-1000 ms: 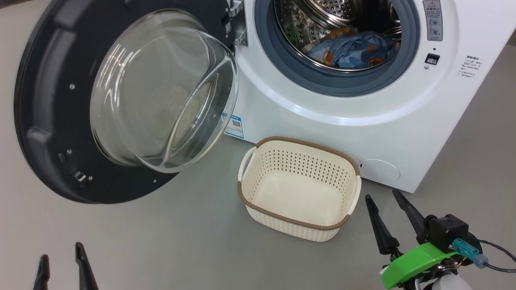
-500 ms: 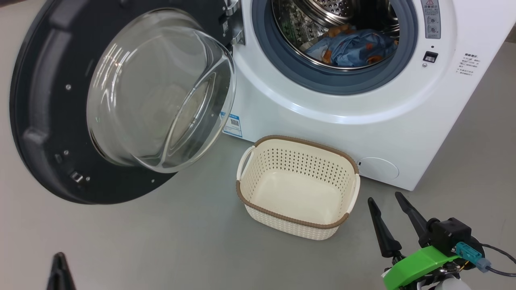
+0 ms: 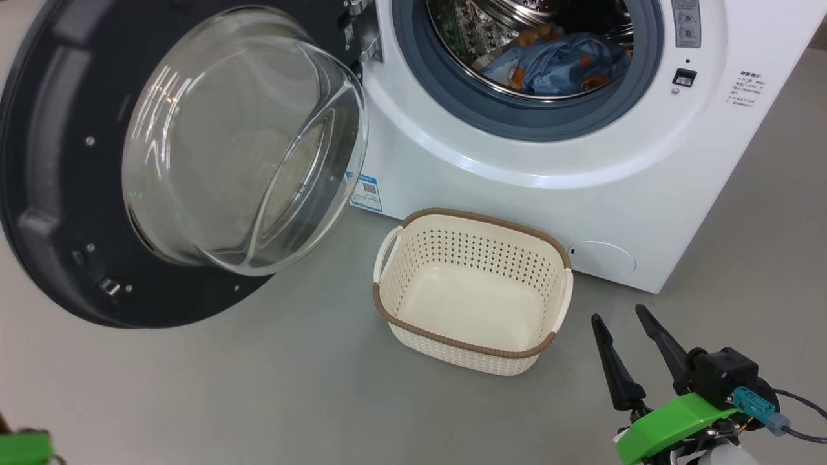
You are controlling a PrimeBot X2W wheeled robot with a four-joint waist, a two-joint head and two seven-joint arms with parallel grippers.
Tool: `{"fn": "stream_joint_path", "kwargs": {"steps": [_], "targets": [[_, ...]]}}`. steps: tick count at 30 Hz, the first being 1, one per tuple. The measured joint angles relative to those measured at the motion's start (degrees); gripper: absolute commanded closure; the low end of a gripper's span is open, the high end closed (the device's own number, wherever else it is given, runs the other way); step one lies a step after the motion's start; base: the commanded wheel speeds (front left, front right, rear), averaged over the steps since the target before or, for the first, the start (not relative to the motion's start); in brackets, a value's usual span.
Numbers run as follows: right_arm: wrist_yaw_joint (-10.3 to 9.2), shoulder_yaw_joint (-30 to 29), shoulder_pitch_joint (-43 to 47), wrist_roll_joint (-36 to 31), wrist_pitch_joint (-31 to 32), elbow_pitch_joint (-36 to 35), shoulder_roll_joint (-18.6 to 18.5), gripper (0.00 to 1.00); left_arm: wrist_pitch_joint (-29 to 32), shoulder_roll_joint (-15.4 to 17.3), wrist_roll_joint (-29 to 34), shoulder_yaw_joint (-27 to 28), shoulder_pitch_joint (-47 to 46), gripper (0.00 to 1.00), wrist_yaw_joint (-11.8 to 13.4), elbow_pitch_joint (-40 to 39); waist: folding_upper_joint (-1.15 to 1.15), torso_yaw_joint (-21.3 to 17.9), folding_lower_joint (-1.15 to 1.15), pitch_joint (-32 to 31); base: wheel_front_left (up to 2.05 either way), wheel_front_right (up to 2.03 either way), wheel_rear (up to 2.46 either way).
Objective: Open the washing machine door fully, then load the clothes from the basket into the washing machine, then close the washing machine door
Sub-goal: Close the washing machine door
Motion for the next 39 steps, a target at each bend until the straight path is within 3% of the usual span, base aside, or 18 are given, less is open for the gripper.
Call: {"fn": "stream_joint_path", "kwargs": {"steps": [22, 39], "targets": [[0.00, -0.3, -0.6, 0.0, 1.7, -2.9, -1.6, 0.00, 15.9, 11.8, -26.6, 13.9, -22.9, 1.00, -2.0, 15.3, 0.00, -2.5, 0.00, 3.8, 0.00, 0.00, 0.00], [0.00, 0.0, -2.6, -0.6, 4.4, -6.1, -3.5, 0.00, 31.8, 15.7, -41.9, 20.3, -28.5, 1.00, -1.6, 26.0, 0.00, -5.6, 0.00, 7.5, 0.00, 0.00, 0.00]]}}
